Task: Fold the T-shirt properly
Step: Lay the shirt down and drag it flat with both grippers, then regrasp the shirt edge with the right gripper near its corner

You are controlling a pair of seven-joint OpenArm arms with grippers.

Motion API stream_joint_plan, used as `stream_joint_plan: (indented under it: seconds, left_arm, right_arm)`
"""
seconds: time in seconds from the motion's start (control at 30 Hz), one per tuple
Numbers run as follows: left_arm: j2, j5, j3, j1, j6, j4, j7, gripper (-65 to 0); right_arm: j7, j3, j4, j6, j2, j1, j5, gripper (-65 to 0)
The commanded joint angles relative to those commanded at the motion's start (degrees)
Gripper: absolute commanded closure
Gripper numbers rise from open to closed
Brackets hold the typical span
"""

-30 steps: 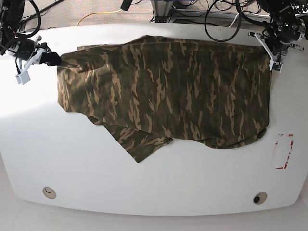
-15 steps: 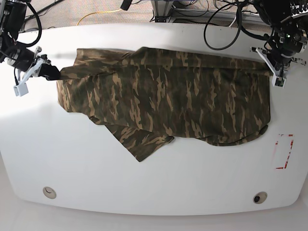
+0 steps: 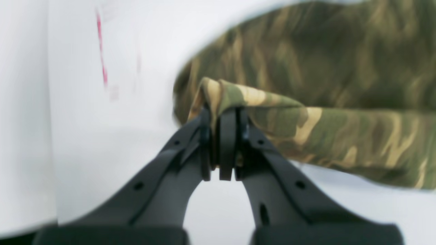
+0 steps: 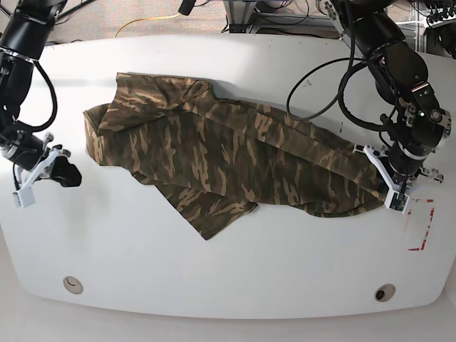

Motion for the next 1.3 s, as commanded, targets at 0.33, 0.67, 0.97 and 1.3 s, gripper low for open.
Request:
stream_joint_plan:
  seconds: [0.33,0.67,0.97,1.3]
  left_arm:
    - [-2.46,-0.18,-0.26,-0.09,0.00,0.00,3.60,0.0]
    - [-3.34,-0.44,-0.26,4.13,0.00,0.00,3.60,0.0]
    - [-3.16,-0.44,-0.26,5.98,0.00,0.00,3.60,0.0]
    - [-3.16,-0.53,-0.18,6.51,0.00,0.00,3.52,0.0]
  right_arm:
    - [-3.08,7.47,-0.09,-0.35,-4.40,-14.07,9.41,-37.3]
    - [-3.34,9.32,4.40,-0.09,-16.88,-24.62,9.58,-43.8]
    - [-3.16,7.74,4.40,-0.53,-23.03,-24.88,2.55,-43.8]
    - [-3.08,7.65,4.22,-0.53,-26.11,-22.68,-3.25,-43.8]
